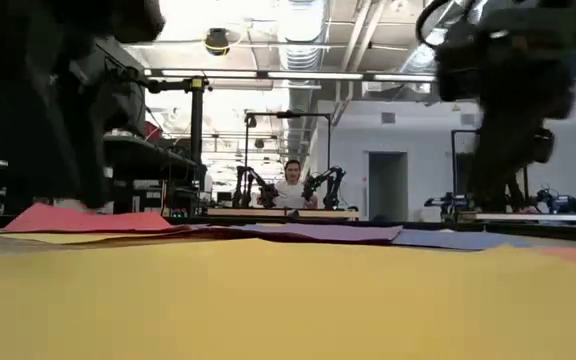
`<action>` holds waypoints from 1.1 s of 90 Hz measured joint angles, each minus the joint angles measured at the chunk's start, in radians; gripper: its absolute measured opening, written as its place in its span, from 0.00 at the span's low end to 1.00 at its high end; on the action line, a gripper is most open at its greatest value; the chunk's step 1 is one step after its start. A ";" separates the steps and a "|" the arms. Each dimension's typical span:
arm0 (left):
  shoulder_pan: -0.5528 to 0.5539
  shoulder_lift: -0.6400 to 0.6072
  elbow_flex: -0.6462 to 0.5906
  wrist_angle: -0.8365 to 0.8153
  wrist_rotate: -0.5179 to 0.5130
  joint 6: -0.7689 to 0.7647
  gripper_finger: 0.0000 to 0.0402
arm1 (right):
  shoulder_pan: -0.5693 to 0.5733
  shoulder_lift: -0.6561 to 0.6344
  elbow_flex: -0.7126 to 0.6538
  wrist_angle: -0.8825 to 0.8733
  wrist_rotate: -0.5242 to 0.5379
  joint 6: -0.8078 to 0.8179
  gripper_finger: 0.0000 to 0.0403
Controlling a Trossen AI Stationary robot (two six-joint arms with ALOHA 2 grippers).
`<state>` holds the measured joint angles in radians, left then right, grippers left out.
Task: Organize paper
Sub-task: Adjust the stacked yellow papers
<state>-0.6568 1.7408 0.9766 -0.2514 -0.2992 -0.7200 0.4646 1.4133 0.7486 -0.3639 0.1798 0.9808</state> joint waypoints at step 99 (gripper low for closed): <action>-0.035 0.028 -0.029 0.129 0.026 0.141 0.29 | 0.228 0.294 0.077 0.128 0.062 -0.105 0.41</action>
<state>-0.6918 1.7684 0.9478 -0.1222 -0.2734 -0.5793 0.6923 1.7073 0.8253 -0.2359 0.2417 0.8759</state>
